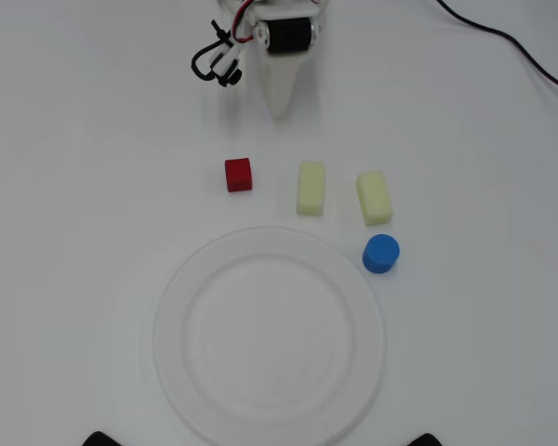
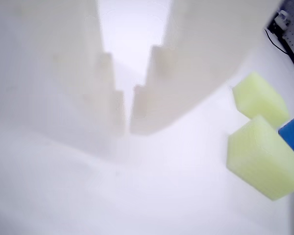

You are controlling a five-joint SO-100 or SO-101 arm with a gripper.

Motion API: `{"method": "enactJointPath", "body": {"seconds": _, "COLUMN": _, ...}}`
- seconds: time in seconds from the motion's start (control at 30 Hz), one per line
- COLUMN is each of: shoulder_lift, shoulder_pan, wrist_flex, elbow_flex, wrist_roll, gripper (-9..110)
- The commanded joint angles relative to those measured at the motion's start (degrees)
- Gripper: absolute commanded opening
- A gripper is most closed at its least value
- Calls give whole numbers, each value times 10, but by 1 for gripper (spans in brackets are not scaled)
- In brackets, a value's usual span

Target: Grasp a red block and put it in the dish.

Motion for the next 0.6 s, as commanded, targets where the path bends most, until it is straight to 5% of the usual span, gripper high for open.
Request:
{"method": "enactJointPath", "body": {"seconds": 0.0, "shoulder_lift": 126, "shoulder_pan": -40, "wrist_flex": -11, "elbow_flex": 73, "wrist_roll": -27, "gripper": 0}}
{"method": "enactJointPath", "body": {"seconds": 0.03, "shoulder_lift": -111, "shoulder_pan": 19, "wrist_flex": 0, "elbow_flex": -135, "wrist_roll": -40, "gripper": 0}}
{"method": "enactJointPath", "body": {"seconds": 0.1, "shoulder_lift": -207, "shoulder_pan": 32, "wrist_flex": -18, "elbow_flex": -185, "wrist_roll": -44, "gripper": 0}}
{"method": "enactJointPath", "body": {"seconds": 0.57, "shoulder_lift": -607, "shoulder_pan": 56, "wrist_flex": -33, "elbow_flex": -477, "wrist_roll": -66, "gripper": 4}}
